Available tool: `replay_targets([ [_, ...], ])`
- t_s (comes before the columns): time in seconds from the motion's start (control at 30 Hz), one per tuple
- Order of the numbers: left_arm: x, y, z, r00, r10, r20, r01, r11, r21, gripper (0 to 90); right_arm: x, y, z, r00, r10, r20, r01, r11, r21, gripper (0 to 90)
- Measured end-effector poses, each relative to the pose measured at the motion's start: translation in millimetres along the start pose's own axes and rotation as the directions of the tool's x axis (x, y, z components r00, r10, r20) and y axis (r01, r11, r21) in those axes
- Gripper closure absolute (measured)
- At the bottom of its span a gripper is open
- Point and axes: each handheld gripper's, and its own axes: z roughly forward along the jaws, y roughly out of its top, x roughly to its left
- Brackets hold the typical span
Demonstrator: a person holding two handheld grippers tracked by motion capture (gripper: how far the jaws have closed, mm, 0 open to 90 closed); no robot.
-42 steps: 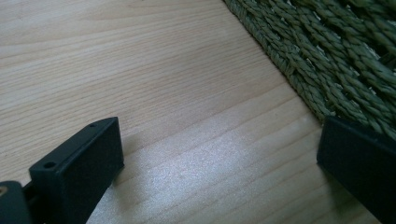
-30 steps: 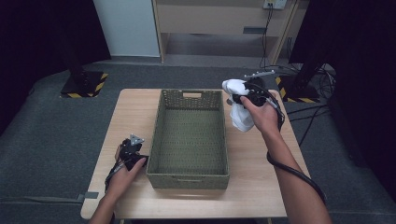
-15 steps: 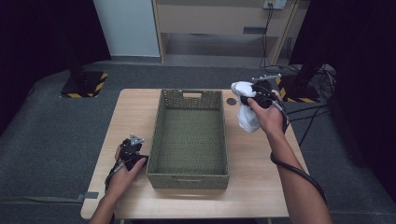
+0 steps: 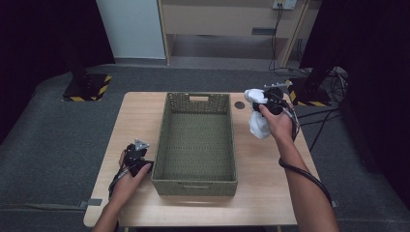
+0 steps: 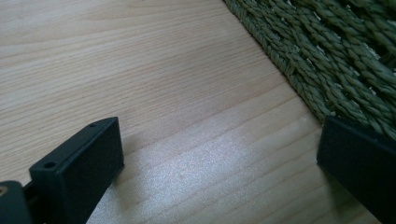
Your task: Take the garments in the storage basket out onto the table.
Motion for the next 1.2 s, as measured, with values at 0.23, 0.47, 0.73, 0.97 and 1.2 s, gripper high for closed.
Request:
replay_targets([
  [0.23,0.0,0.0,0.0,1.0,0.0,0.0,0.0,1.0,0.0,0.0,-0.7,-2.0,10.8,1.0,0.01,0.0,-0.01,0.9999,0.01,47.6],
  [0.47,0.0,0.0,0.0,1.0,0.0,0.0,0.0,1.0,0.0,0.0,-2.5,-13.1,25.6,0.9999,0.013,0.011,-0.013,0.9991,0.041,47.7],
  [0.73,0.0,0.0,0.0,1.0,0.0,0.0,0.0,1.0,0.0,0.0,-8.3,-26.0,41.0,0.9992,0.037,0.016,-0.038,0.9972,0.064,48.0],
  [0.97,0.0,0.0,0.0,1.0,0.0,0.0,0.0,1.0,0.0,0.0,-9.2,-30.1,50.7,0.9993,0.036,0.011,-0.037,0.9966,0.074,48.2],
  [1.2,0.0,0.0,0.0,1.0,0.0,0.0,0.0,1.0,0.0,0.0,-7.8,-33.3,62.7,0.9991,0.041,0.01,-0.041,0.9954,0.086,48.1],
])
